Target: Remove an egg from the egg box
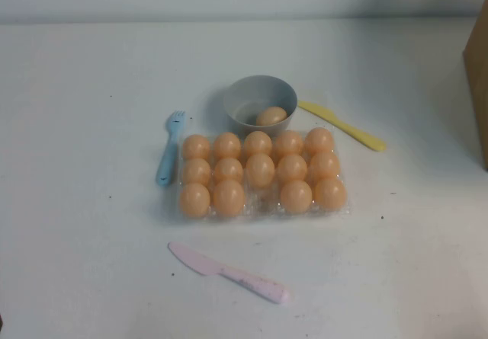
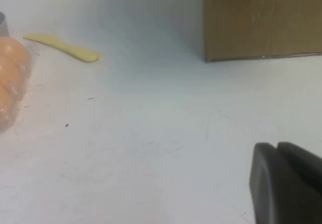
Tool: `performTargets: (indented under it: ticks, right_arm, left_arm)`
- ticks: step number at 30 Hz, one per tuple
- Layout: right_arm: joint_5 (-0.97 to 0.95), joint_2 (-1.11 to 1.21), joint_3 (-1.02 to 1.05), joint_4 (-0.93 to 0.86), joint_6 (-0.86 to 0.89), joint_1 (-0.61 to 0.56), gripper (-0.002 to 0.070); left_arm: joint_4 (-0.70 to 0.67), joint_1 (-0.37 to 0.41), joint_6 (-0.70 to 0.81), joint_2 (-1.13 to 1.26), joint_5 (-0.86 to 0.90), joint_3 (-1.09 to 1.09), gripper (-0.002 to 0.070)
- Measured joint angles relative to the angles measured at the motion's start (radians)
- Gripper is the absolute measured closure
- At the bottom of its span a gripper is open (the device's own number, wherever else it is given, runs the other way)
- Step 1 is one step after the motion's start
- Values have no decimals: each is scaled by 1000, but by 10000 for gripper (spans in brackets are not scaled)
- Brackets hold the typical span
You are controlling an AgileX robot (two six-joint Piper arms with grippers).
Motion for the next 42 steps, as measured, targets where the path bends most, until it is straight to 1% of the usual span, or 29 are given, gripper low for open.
performTargets:
  ticks: [4,9,26,27,29,32,34,35,39,42]
  right_arm:
    - [0,0,0,-13,0,0,694]
    - [0,0,0,-120,0,0,694]
    - [0,0,0,-125,0,0,694]
    - [-4,0,0,-105,2,0,694]
    - [-27,0,0,38,29,0,694]
    - [-103,0,0,409,78,0,694]
    - [-154,0,0,604,87,0,694]
    - [-171,0,0,666,78,0,694]
    - [-171,0,0,732,-56,0,694]
    - [-171,0,0,797,-99,0,694]
  left_arm:
    - [0,0,0,0,0,0,678]
    - [0,0,0,0,0,0,678]
    - [0,0,0,0,0,0,678]
    - [0,0,0,0,0,0,678]
    - [0,0,0,0,0,0,678]
    - [0,0,0,0,0,0,678]
    - [0,0,0,0,0,0,678]
    - [0,0,0,0,0,0,678]
    - [0,0,0,0,0,0,678]
    - [0,0,0,0,0,0,678]
